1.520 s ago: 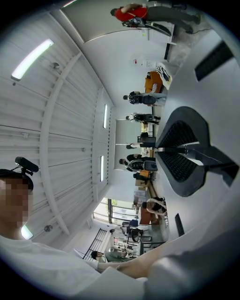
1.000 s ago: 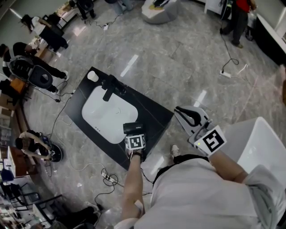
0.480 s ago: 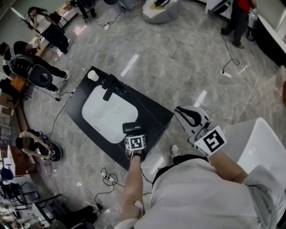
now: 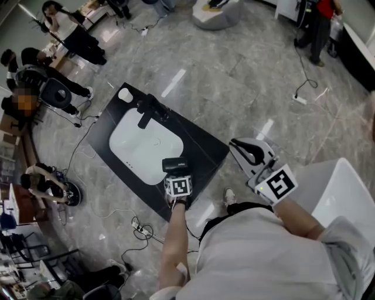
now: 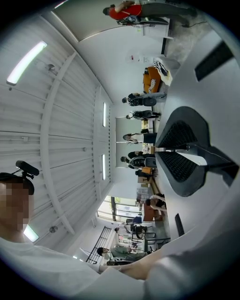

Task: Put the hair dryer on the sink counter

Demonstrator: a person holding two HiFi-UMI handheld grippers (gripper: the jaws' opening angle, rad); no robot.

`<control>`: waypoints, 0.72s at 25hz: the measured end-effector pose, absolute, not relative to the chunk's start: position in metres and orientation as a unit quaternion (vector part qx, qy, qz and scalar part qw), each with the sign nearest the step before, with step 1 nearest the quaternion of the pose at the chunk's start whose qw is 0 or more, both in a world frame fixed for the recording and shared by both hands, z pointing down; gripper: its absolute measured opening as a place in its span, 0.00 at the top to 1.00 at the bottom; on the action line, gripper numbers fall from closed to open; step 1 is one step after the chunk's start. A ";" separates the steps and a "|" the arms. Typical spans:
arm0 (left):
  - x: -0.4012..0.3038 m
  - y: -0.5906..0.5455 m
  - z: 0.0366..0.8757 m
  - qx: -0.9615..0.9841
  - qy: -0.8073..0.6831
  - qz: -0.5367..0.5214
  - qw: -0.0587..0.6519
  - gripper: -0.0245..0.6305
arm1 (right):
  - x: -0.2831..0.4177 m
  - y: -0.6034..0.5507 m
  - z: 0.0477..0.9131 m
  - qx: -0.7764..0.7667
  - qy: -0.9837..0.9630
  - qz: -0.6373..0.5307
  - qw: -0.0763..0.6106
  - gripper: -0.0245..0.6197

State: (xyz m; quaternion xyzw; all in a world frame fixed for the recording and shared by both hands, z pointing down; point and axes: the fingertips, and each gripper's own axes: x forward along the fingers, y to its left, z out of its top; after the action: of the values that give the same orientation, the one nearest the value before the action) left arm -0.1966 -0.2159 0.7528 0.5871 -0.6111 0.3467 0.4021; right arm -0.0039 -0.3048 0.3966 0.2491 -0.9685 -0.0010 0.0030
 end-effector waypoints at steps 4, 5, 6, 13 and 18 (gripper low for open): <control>-0.201 -0.215 0.750 0.584 -0.616 0.351 0.395 0.43 | -0.006 -0.304 0.396 0.247 -0.969 0.000 0.000 0.89; -0.203 -0.215 0.750 0.583 -0.617 0.351 0.395 0.43 | -0.007 -0.304 0.397 0.246 -0.969 0.000 0.000 0.89; -0.205 -0.215 0.750 0.582 -0.619 0.351 0.394 0.43 | -0.008 -0.304 0.397 0.245 -0.969 0.000 -0.001 0.89; -0.207 -0.212 0.749 0.582 -0.621 0.346 0.395 0.43 | -0.008 -0.300 0.395 0.244 -0.970 -0.004 -0.003 0.89; -0.205 -0.208 0.748 0.583 -0.622 0.338 0.398 0.43 | -0.008 -0.297 0.395 0.242 -0.970 -0.002 -0.002 0.89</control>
State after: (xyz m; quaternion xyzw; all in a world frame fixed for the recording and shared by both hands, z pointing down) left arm -0.2054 -0.2084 0.7478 0.5834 -0.6224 0.3376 0.3980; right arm -0.0084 -0.2975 0.3953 0.2424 -0.9702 -0.0024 -0.0024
